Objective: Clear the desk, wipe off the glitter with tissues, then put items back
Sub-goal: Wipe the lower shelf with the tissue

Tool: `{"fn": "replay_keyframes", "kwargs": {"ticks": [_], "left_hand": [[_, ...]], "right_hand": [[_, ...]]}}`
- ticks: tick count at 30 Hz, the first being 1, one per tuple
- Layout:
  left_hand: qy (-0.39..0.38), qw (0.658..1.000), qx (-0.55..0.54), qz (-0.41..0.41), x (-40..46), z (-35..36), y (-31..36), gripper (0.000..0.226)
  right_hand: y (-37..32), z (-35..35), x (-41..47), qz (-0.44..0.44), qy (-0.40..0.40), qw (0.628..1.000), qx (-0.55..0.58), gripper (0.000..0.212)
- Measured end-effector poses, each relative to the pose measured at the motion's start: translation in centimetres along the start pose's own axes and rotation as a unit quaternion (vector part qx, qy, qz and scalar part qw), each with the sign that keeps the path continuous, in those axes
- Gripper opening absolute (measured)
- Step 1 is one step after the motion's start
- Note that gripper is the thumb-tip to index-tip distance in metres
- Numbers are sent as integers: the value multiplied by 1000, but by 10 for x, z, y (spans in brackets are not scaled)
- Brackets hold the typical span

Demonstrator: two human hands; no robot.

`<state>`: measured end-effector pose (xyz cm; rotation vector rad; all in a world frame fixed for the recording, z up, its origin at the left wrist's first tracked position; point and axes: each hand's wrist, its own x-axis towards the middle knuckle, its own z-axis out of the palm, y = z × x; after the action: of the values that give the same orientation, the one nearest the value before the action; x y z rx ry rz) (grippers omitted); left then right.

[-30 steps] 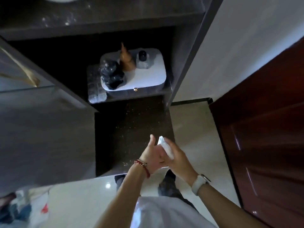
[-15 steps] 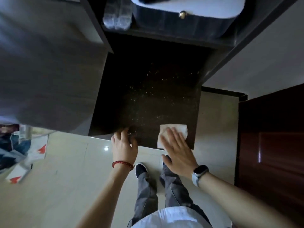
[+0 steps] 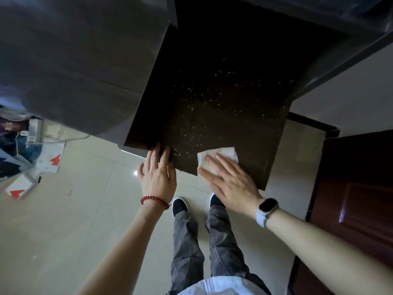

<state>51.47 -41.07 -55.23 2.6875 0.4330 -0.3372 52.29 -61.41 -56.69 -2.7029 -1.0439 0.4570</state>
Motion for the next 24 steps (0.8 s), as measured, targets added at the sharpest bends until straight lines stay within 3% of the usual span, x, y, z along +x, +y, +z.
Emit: {"fn": "replay_keyframes", "kwargs": {"ticks": [2,5,7,9,11,13,14,15,17,19,21,22,24], "left_hand": [[-1,1000,0,0,0,0,0,48],[-1,1000,3,-2,-2,3,-2,50],[0,1000,5,-2,-3,6,-2,50],[8,1000,2,-4,-4,7,-1,50],[17,1000,-7,-17,-3,8,1,51],[20,1000,-4,-20,-4,7,4,53],[21,1000,-1,-21,-3,7,5,51],[21,999,3,-25,-3,6,6,49],[19,999,12,-29,-3,6,10,46],[15,999,13,-39,-2,5,13,41],[13,999,13,-47,-1,4,13,40],[13,999,16,-48,0,4,13,40],[17,999,24,-45,-1,5,13,39]], "right_hand": [[38,-17,16,28,19,999,-31,46],[91,-43,54,265,82,961,9,54],[84,-42,71,317,114,941,36,53],[51,-25,68,221,84,971,26,52],[15,-7,46,34,43,998,0,51],[12,-8,30,-91,-5,995,-33,53],[28,-14,33,-108,-8,993,-45,53],[46,-19,42,-84,5,995,-55,53],[85,-36,62,70,29,996,-37,53],[119,-51,82,271,84,958,33,53],[119,-55,99,388,120,911,72,53],[106,-51,104,386,130,911,69,54],[67,-36,100,243,92,965,37,57]]}}
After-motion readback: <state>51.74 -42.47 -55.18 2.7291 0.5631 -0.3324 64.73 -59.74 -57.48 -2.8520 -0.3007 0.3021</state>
